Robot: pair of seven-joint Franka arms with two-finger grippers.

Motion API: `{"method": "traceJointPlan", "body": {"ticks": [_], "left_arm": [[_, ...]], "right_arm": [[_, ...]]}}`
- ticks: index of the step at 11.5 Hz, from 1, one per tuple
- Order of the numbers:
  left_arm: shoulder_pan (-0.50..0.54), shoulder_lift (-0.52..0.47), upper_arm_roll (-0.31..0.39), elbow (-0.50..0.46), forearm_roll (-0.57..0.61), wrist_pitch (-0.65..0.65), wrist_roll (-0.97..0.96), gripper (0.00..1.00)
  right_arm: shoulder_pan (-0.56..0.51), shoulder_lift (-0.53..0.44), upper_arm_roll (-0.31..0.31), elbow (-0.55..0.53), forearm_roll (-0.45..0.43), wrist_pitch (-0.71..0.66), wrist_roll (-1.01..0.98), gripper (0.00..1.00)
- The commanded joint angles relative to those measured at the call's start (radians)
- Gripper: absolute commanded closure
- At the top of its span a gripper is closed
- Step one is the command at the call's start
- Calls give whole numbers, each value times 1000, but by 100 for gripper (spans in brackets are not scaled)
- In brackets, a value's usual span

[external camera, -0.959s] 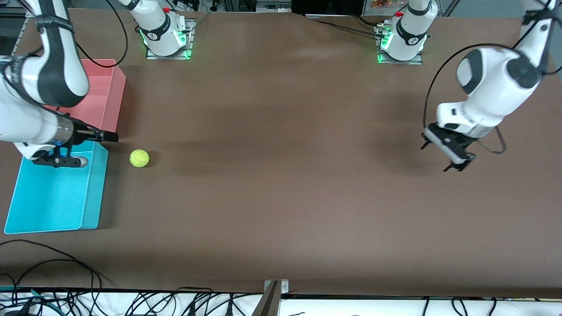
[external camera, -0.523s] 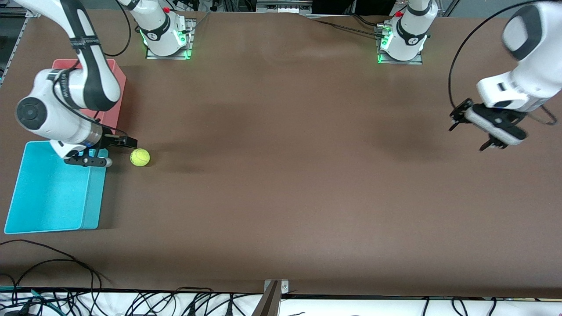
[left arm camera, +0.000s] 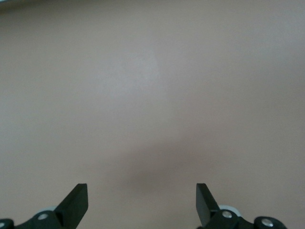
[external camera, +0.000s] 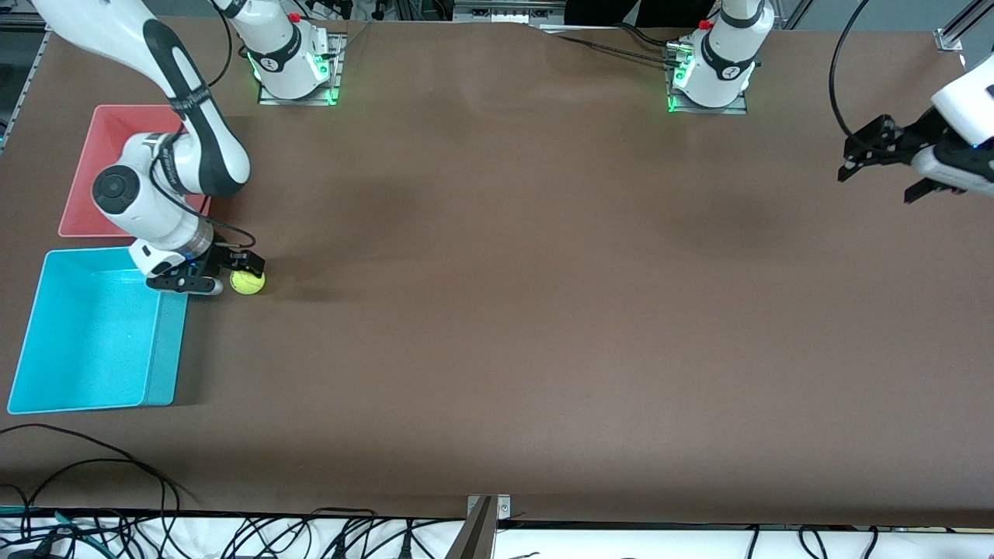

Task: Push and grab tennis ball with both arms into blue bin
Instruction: 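Grasp the tennis ball with the right gripper and lift it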

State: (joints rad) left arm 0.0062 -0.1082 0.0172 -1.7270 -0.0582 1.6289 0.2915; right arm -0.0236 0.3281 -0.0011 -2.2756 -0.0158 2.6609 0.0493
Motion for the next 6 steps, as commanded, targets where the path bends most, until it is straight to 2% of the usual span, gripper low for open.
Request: {"method": "traceJointPlan", "body": {"ticks": [1, 2, 3, 5, 6], "left_arm": [[12, 24, -69, 150, 40, -153, -205, 0], [12, 38, -82, 183, 55, -181, -272, 0], [12, 71, -94, 232, 55, -191, -325, 0], [-8, 129, -56, 312, 52, -221, -382, 0], [-46, 131, -8, 320, 52, -222, -380, 0]], "right_arm": [[2, 46, 4, 5, 11, 80, 0, 1], [4, 49, 6, 4, 11, 79, -2, 8], [4, 54, 6, 5, 11, 79, 10, 26], [4, 48, 4, 10, 11, 73, -9, 77], [4, 45, 4, 16, 11, 57, -5, 84]]}}
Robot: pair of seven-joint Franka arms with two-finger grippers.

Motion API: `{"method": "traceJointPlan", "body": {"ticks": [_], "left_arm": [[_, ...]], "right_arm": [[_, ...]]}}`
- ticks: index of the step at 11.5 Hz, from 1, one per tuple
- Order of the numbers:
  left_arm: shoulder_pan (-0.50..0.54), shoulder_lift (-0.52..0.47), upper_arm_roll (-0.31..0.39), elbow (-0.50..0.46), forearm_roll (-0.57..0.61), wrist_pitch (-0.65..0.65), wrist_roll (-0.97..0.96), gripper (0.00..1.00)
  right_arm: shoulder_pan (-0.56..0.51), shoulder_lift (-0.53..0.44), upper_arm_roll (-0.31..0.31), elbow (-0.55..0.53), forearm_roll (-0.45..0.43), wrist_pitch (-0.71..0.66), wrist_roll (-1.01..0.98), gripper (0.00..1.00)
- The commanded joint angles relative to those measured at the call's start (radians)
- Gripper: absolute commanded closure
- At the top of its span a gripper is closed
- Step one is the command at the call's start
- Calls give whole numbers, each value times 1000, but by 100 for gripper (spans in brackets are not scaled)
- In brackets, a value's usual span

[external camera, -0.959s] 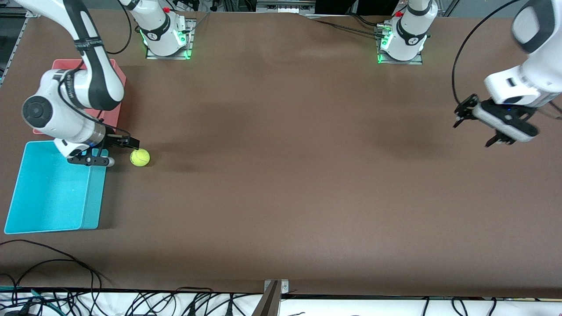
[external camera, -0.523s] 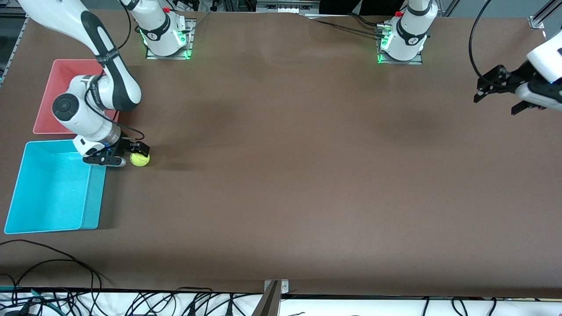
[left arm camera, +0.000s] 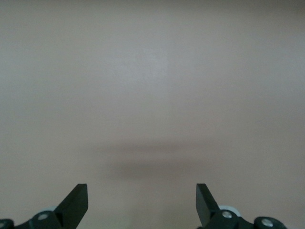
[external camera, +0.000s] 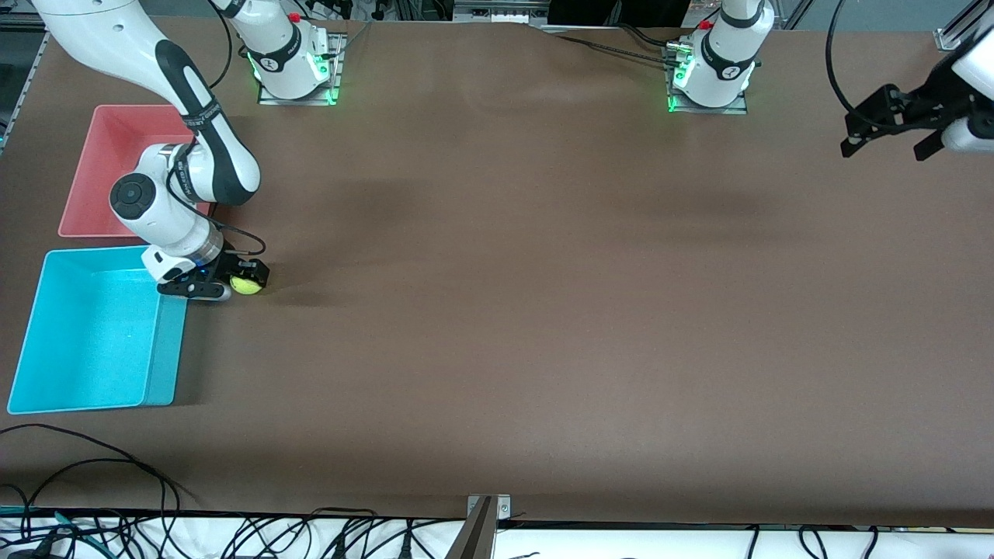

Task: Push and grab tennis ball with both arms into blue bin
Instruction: 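Grasp the tennis ball with the right gripper and lift it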

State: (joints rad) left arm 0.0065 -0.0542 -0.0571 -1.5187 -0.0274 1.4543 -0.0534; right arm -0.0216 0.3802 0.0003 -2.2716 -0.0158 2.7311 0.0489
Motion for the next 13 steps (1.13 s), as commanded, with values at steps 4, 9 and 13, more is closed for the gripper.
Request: {"method": "traceJointPlan", "body": {"ticks": [4, 9, 13], "left_arm": [[-131, 80, 138, 109, 23, -49, -29, 0], [-126, 80, 140, 106, 20, -48, -36, 0], [-117, 80, 141, 98, 21, -49, -34, 0]], "right_arm": [[0, -44, 0, 235, 13, -438, 3, 87], [-15, -46, -153, 532, 20, -899, -140, 87], [-119, 21, -278, 532, 209, -829, -438, 87]]}}
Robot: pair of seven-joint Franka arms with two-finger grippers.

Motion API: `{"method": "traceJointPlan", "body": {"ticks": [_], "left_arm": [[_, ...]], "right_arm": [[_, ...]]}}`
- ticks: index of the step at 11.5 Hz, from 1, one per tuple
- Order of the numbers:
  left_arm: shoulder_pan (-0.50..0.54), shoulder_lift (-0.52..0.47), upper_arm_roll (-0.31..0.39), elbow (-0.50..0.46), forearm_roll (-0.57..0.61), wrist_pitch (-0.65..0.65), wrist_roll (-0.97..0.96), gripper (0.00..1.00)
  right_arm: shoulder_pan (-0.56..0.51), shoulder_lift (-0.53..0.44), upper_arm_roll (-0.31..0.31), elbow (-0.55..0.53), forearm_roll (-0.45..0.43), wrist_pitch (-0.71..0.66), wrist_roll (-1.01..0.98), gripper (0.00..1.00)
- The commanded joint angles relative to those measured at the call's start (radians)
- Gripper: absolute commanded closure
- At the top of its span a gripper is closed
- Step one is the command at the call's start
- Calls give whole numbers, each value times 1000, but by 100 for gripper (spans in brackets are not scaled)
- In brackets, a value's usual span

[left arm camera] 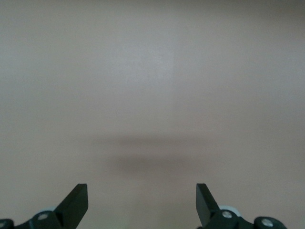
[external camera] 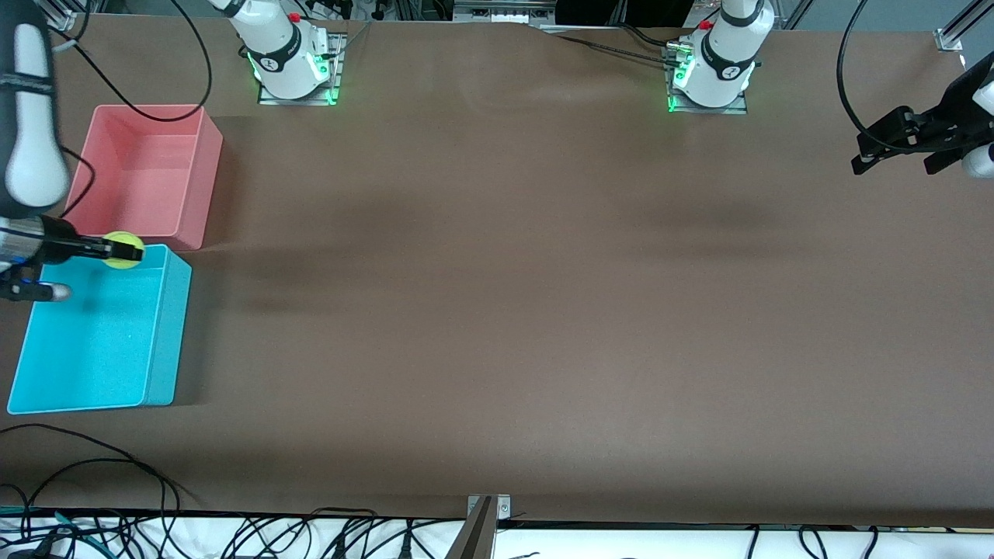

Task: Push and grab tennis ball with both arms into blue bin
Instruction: 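Move the ball over the cyan bin and open the right gripper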

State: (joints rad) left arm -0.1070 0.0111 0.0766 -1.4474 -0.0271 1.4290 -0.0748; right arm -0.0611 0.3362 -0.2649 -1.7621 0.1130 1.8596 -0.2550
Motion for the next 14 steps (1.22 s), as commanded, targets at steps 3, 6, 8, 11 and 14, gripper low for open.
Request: {"method": "traceJointPlan", "body": {"ticks": [3, 6, 8, 11, 14], "left_arm": [[6, 15, 9, 25, 22, -25, -13, 0], [18, 15, 9, 24, 21, -27, -11, 0], [23, 15, 9, 22, 21, -36, -11, 0], [33, 15, 9, 24, 15, -47, -6, 0], [32, 15, 9, 24, 15, -47, -6, 0]], "right_arm": [[-117, 151, -13, 23, 125, 165, -227, 87], [-115, 231, -11, 23, 168, 289, -230, 87], [-115, 265, -10, 21, 169, 325, -231, 82], [-115, 274, -8, 15, 171, 314, -224, 74], [-111, 279, -8, 15, 169, 294, -231, 0]]}}
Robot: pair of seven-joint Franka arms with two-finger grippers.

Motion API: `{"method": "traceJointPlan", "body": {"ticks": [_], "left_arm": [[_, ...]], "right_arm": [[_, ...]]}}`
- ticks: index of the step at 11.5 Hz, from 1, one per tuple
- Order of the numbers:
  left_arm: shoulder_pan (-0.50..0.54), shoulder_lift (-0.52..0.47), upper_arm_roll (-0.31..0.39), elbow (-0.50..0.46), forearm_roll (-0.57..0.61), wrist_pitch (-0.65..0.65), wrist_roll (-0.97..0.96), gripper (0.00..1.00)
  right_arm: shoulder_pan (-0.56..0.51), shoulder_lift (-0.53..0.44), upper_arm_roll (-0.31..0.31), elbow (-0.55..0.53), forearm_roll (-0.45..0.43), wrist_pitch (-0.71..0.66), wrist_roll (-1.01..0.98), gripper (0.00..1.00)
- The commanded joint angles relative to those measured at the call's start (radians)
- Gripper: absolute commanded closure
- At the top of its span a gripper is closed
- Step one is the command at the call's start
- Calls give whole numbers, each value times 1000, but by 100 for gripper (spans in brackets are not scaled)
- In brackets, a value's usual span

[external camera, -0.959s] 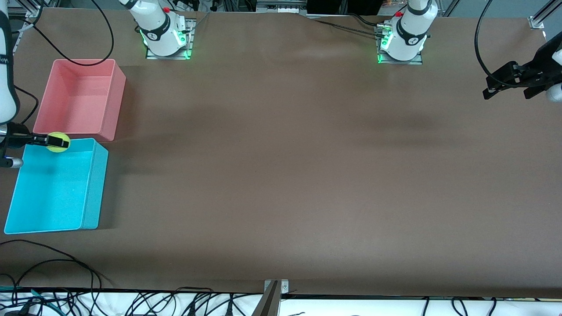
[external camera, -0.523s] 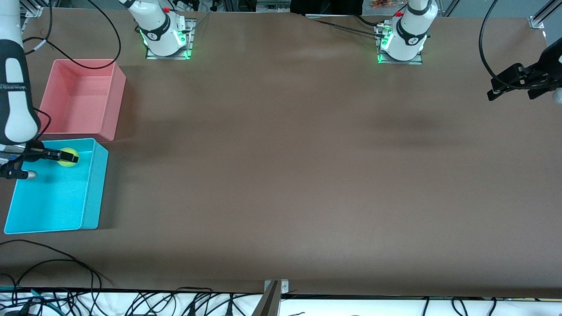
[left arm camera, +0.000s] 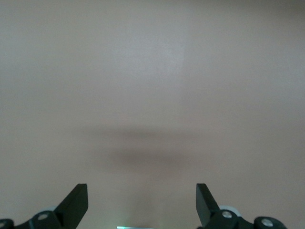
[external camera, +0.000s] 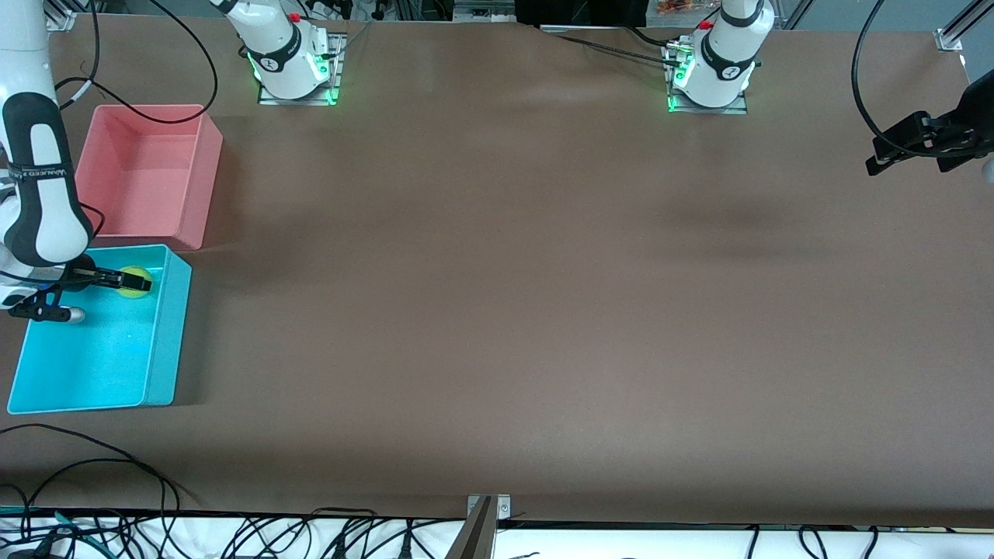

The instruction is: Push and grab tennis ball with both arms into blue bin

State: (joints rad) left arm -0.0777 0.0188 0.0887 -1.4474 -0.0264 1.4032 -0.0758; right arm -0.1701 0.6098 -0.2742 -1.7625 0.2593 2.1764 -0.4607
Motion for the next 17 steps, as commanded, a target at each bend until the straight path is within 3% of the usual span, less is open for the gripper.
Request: {"method": "traceJointPlan", "body": {"ticks": [1, 3, 7, 11, 14, 17], "left_arm": [[3, 7, -4, 25, 13, -21, -4, 0], [1, 7, -4, 25, 11, -21, -6, 0], [3, 7, -4, 25, 11, -21, -4, 0], [3, 7, -4, 25, 11, -21, -4, 0], [3, 7, -4, 25, 11, -21, -4, 0], [3, 7, -4, 25, 11, -21, -4, 0]], "right_arm": [[-2, -2, 1, 21, 23, -24, -23, 0], [4, -27, 3, 31, 23, -47, -9, 0], [4, -42, -5, 210, -26, -311, 27, 0], [37, -149, 0, 320, -89, -440, 124, 0], [107, -258, 13, 336, -178, -510, 196, 0], [197, -358, 18, 286, -192, -503, 313, 0]]}}
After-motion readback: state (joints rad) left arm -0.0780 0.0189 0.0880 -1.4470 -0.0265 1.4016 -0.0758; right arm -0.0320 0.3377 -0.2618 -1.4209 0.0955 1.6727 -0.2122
